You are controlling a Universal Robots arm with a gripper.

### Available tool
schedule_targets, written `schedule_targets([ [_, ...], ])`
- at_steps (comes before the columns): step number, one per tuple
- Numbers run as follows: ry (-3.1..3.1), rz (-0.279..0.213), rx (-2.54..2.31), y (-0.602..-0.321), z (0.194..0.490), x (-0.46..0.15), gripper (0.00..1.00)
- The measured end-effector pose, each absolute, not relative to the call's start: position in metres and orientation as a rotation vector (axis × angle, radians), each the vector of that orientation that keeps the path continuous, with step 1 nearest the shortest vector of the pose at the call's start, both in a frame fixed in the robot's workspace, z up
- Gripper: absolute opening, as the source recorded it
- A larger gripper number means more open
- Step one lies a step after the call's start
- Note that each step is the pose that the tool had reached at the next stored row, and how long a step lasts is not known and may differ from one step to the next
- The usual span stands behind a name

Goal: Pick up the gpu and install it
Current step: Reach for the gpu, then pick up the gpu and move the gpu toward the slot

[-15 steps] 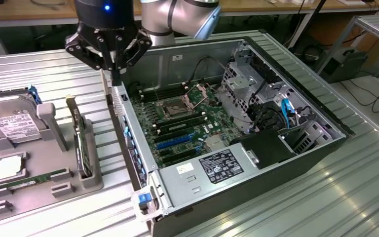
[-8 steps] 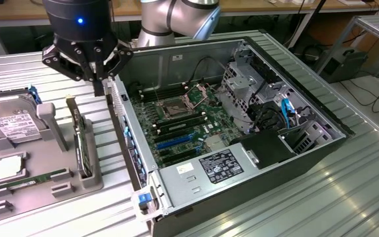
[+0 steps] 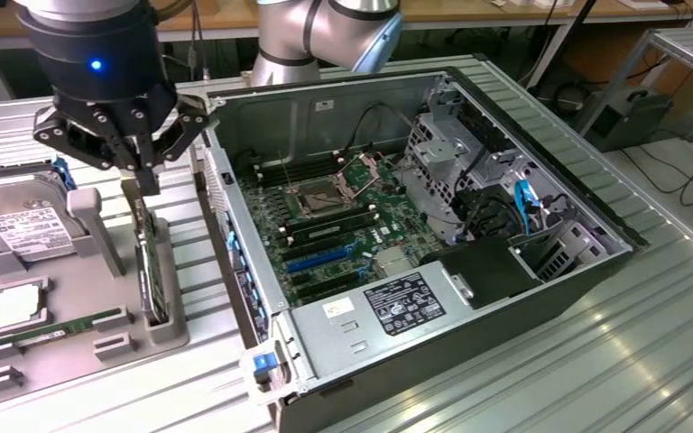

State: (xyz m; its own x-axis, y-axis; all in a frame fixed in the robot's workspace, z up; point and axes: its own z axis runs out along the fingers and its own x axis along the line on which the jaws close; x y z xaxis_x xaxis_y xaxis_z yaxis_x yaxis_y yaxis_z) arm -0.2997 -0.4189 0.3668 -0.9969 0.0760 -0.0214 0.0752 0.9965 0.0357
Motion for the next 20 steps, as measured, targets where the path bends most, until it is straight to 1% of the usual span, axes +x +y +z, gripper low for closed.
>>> schedule_targets([
  [6, 3.120, 0.050, 0.118, -0.422, 0.357, -0.323, 0.11],
  [20, 3.122, 0.050, 0.118, -0.422, 0.356, -0.324, 0.11],
])
